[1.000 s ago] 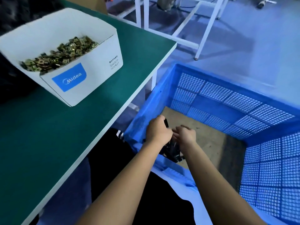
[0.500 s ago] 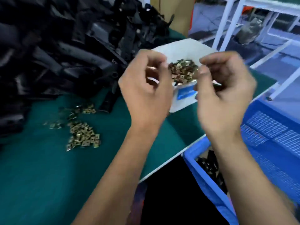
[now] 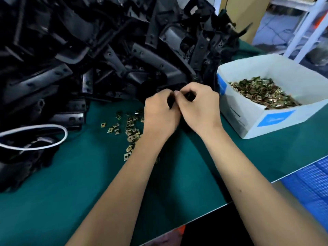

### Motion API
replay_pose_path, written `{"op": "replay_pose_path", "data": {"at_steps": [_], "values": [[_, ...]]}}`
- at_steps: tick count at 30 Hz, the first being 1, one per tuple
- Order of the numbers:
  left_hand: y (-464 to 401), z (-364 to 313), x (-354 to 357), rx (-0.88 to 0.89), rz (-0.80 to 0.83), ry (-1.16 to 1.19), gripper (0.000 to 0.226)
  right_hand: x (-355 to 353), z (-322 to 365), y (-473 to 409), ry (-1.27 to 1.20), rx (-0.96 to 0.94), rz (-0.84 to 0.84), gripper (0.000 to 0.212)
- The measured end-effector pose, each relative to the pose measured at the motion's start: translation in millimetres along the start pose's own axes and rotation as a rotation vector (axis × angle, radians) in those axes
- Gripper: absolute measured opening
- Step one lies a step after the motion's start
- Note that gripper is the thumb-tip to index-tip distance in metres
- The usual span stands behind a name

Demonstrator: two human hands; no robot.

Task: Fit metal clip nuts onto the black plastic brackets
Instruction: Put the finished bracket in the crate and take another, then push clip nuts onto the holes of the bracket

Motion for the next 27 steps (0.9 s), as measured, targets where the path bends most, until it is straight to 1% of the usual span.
{"op": "replay_pose_path", "data": {"at_steps": [1, 2, 3, 5, 6, 8, 9, 10, 12, 13, 16, 20, 22, 24, 27], "values": [[0.0, 4.1, -2.5, -0.025, -0.010, 0.090, 0.017, -2.7, 0.1, -2.6, -0.013, -0.010, -0.016, 0.009], [-0.2, 8.0, -7.2, -0.046, -0.040, 0.152, 0.019, -6.5, -0.5, -4.1, -0.033, -0.011, -0.044, 0.011], [-2.3, 10.0, -14.5, -0.044, -0.091, 0.154, 0.023, -10.0, -1.2, -4.6, -0.072, -0.004, -0.075, 0.013], [-9.4, 2.1, -27.1, 0.035, -0.174, -0.032, 0.035, -16.8, 0.4, -1.7, -0.159, -0.013, -0.152, 0.014], [-15.1, -4.2, -28.1, 0.082, -0.172, -0.134, 0.043, -20.0, 3.7, 0.8, -0.182, -0.041, -0.192, 0.014], [-30.5, -10.5, -24.6, 0.111, -0.113, -0.194, 0.051, -24.5, 12.9, 6.6, -0.199, -0.124, -0.251, 0.012], [-37.4, -12.1, -23.4, 0.111, -0.090, -0.185, 0.047, -25.9, 18.3, 9.8, -0.200, -0.169, -0.269, 0.011], [-43.0, -14.7, -23.5, 0.121, -0.081, -0.179, 0.039, -27.0, 22.7, 12.8, -0.205, -0.207, -0.283, 0.011], [-48.9, -22.6, -28.0, 0.169, -0.102, -0.178, 0.017, -29.6, 28.5, 18.3, -0.233, -0.259, -0.315, 0.010], [-49.7, -26.3, -32.8, 0.192, -0.126, -0.166, 0.012, -32.1, 31.9, 20.7, -0.247, -0.284, -0.339, 0.010], [-49.9, -35.5, -49.7, 0.260, -0.189, -0.084, 0.013, -38.5, 41.3, 24.2, -0.282, -0.345, -0.409, 0.010], [-41.0, -46.9, -87.4, 0.355, -0.278, -0.005, 0.018, -37.5, 44.2, 17.0, -0.375, -0.305, -0.423, 0.012], [-39.2, -39.2, -111.3, 0.327, -0.306, -0.044, 0.025, -32.1, 46.8, 12.2, -0.424, -0.282, -0.397, 0.012], [-40.7, -18.6, -129.5, 0.246, -0.251, -0.103, 0.028, -25.4, 54.1, 7.7, -0.484, -0.295, -0.360, 0.011], [-32.5, 14.8, -146.2, 0.177, -0.142, -0.128, 0.025, -18.9, 73.0, -1.3, -0.516, -0.382, -0.318, 0.015]]}}
Point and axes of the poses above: each hand's wrist, its own y-axis away from the middle knuckle, its own x-axis out of the palm, z = x × y, the point moved 9 cm from there along -y, towards the middle knuckle, and after that the axes turned 8 degrees about y, right-handed, at the moved point
